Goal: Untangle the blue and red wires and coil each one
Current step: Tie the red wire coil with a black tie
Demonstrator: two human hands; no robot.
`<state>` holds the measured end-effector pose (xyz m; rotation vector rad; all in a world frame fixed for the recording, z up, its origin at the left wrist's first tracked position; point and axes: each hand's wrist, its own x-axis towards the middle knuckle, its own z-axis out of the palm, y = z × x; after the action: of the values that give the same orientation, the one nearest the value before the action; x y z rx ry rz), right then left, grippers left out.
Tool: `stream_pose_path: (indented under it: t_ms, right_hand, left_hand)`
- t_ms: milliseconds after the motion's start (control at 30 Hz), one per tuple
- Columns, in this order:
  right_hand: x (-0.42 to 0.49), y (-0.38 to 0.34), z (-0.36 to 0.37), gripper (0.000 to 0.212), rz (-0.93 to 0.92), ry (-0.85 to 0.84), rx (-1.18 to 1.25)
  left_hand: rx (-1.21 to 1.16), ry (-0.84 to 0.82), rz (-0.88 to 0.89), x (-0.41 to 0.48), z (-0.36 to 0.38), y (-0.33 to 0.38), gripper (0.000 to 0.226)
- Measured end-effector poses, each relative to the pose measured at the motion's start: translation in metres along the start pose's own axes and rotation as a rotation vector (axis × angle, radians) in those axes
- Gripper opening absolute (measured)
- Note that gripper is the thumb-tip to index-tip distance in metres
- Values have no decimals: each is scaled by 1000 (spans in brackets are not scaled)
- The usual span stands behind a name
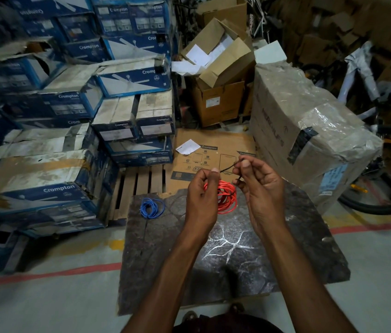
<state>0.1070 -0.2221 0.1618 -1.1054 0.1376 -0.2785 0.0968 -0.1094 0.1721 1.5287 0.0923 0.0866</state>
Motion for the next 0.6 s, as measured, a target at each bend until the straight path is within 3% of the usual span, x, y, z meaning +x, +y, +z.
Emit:
stream_pose_path:
  t_ms: [600]
  right_hand:
    - [-1, 5, 2, 12, -49, 35, -60]
  left_hand:
    - [-10, -16, -5, 1, 2, 1, 30]
